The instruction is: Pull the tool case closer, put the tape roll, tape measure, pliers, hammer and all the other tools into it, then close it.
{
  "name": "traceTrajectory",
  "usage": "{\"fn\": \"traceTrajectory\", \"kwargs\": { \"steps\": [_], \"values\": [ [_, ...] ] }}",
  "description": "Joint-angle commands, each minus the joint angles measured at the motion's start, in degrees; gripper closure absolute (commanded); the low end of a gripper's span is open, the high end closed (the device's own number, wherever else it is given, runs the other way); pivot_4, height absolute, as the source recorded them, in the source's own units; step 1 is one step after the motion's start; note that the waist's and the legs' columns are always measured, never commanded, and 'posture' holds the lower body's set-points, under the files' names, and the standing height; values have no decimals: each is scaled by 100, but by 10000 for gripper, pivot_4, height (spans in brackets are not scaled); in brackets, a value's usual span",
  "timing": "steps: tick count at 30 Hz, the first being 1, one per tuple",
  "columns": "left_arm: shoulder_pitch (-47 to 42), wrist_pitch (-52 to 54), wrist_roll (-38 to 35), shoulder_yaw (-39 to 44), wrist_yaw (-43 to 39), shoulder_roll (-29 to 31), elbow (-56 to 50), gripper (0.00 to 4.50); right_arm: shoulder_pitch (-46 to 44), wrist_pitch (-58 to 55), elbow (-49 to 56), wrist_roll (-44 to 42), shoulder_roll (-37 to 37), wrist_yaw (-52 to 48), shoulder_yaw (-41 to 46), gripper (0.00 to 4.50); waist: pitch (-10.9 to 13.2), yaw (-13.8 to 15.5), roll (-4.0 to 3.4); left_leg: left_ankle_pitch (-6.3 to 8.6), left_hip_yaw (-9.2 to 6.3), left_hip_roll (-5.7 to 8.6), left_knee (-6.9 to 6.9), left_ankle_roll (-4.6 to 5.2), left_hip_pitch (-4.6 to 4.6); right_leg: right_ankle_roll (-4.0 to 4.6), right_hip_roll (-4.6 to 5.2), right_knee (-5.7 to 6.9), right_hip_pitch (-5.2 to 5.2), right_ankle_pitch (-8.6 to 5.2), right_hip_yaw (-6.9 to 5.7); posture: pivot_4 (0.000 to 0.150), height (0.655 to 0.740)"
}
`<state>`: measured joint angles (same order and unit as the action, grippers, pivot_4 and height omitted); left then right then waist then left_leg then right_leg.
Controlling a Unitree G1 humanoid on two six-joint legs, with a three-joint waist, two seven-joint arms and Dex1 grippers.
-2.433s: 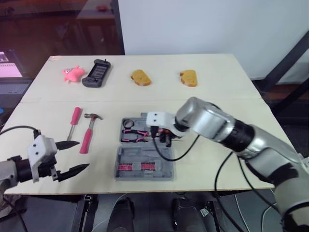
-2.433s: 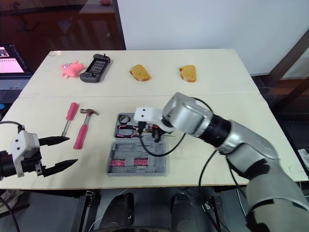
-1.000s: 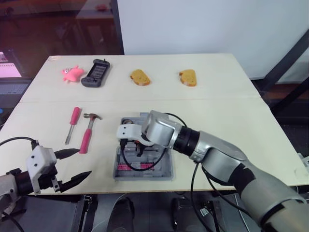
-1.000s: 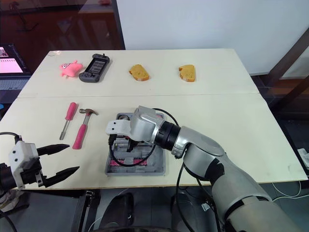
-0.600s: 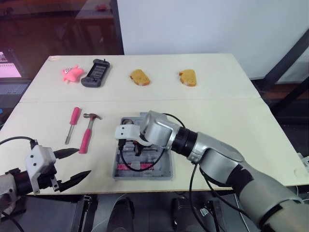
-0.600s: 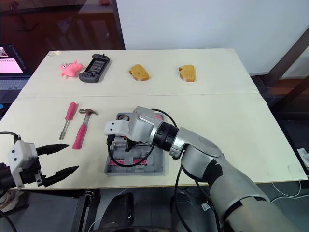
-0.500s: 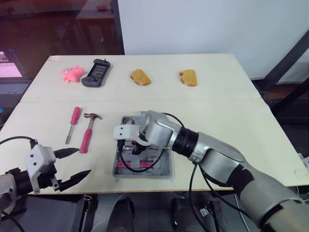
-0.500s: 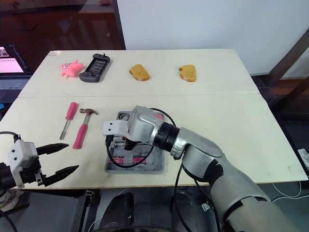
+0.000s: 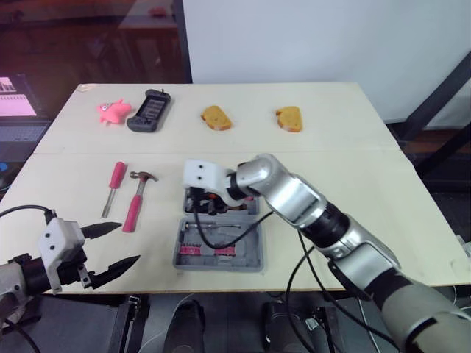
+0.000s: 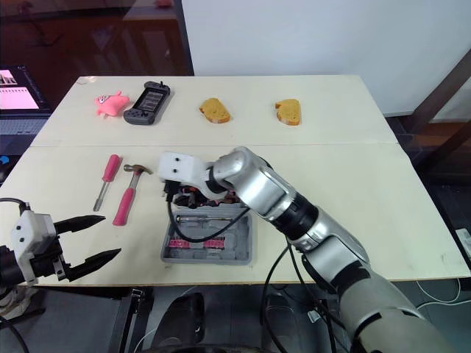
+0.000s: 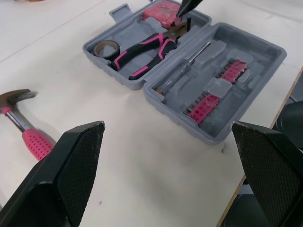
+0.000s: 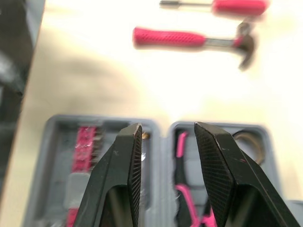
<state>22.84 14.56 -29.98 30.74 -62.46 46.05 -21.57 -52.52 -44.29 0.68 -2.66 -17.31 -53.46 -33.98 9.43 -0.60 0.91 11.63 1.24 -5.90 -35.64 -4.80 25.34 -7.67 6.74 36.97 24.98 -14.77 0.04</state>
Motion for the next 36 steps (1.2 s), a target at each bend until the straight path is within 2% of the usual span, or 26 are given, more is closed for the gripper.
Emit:
{"fn": "traceTrajectory", "kwargs": {
  "steps": [1,3,5,12,27,31,36],
  "values": [
    [-179,-7,-69,63,-69,148,58,0,284,217,-55,-119,38,15,241,28998,0,-17,0,0,0,0,0,0,-2,0,0,2,-1,0,0,1500,7207],
    [-260,7,-62,32,-94,181,110,0,541,592,-10,-126,30,-47,217,34505,1,-48,-1,0,-1,-1,4,0,-5,1,-1,4,0,0,0,1500,7207],
    [-325,14,-53,9,-131,211,157,0,744,814,-129,-36,74,2,143,44258,1,-58,-2,0,-1,0,7,0,-4,0,-1,2,2,-1,0,1500,7207],
    [-426,33,-21,17,-214,295,240,0,1037,1342,-831,285,235,317,109,44258,1,-15,0,0,-1,0,0,0,-4,0,-1,3,-3,0,0,1500,7207],
    [-522,55,71,-38,-244,439,350,0,1455,2157,-2067,889,346,334,-219,44258,0,-35,0,0,-1,0,4,0,-28,0,-1,2,-25,-2,0,1500,7207],
    [-571,48,103,-75,-247,444,408,0,1415,2332,-2050,869,375,349,-76,44258,0,-38,0,0,-1,-1,13,0,-63,17,-1,-1,-55,-13,0,1500,7207],
    [-647,73,56,-81,-240,407,518,0,1425,3073,-1320,639,312,422,429,44258,2,-29,0,0,0,0,18,0,-69,17,-1,-2,-59,-16,1,1500,7207]
  ]
}}
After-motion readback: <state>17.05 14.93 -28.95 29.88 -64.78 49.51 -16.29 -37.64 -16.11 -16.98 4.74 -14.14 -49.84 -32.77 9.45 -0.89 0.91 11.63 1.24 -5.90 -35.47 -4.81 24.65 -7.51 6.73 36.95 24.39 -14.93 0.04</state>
